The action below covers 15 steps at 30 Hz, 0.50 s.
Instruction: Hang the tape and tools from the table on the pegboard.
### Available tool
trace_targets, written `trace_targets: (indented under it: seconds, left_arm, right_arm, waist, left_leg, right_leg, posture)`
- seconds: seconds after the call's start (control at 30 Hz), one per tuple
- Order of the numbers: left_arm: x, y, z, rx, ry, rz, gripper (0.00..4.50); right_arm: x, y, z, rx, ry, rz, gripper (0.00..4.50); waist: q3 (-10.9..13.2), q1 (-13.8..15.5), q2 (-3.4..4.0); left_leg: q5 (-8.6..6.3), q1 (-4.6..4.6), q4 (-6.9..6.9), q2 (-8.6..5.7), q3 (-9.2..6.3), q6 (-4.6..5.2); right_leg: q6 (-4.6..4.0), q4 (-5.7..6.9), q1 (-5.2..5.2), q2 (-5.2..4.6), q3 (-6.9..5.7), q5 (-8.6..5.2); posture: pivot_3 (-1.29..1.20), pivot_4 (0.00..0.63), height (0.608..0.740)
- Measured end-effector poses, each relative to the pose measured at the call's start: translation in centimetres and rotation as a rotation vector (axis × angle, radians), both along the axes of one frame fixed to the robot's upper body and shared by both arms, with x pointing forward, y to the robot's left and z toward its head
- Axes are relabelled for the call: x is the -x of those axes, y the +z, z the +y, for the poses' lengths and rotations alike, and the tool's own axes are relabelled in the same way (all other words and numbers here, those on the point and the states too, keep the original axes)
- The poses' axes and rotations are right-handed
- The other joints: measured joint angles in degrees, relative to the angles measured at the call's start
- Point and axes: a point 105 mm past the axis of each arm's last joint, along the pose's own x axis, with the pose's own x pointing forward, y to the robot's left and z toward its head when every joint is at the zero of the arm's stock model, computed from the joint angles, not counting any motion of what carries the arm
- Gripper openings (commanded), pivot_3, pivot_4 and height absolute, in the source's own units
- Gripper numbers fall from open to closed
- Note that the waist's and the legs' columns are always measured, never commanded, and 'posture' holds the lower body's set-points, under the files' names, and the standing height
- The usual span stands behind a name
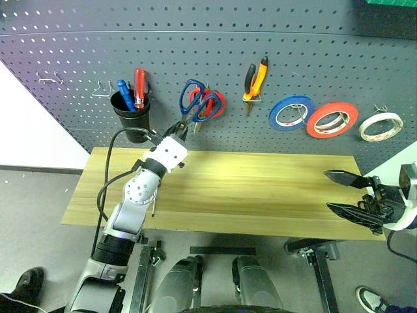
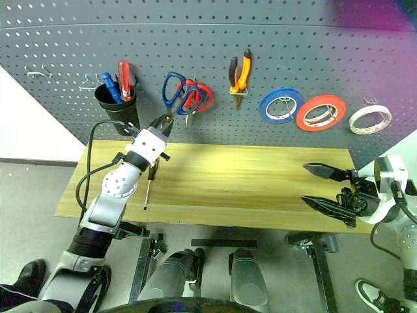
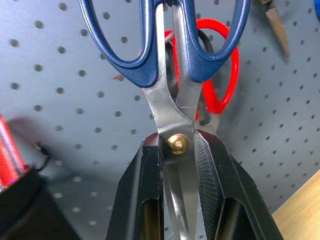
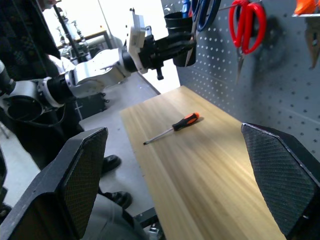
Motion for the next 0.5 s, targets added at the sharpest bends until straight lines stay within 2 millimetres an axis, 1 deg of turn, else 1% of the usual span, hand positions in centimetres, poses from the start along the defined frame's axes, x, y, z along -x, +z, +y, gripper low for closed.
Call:
trace_targets:
  seconds: [0.23,0.4,0.5]
  left_arm:
    - [0.18,0.10,-0.33,0.013,-0.028,-0.001,0.52]
    - [0.25,0.40,-0.16,0.016,-0.010,-0.022,0.52]
    - [0.52,0.10,-0.27,0.015,-0.017,-0.015,0.52]
  right_arm:
    - [-0.06,-0.02,-0.03,0.000,-0.007,0.001,4.50]
    - [-0.07,-0.07,-0.06,-0.001,-0.010,0.003,4.50]
    - [-0.10,-0.09,-0.06,-0.001,-0.013,0.002,4.50]
  waist:
    - [-0.01,-0.03,0.00]
    - [-0.01,-0.03,0.00]
    - [-0.01,-0.04,0.01]
  left_leg:
    - [0.00,0.02,0.03,0.00,0.03,0.00]
    - [0.00,0.02,0.03,0.00,0.03,0.00]
    - [0.00,0.03,0.03,0.00,0.04,0.01]
  right_leg:
    - [0.00,0.05,0.00,0.00,0.03,0.00]
    - [0.00,0.05,0.00,0.00,0.03,0.00]
    - [0.00,0.06,0.00,0.00,0.04,0.00]
  posture:
    - [-0.20,0.148,0.740]
    - [-0.20,0.147,0.740]
    - [-0.20,0.150,0.740]
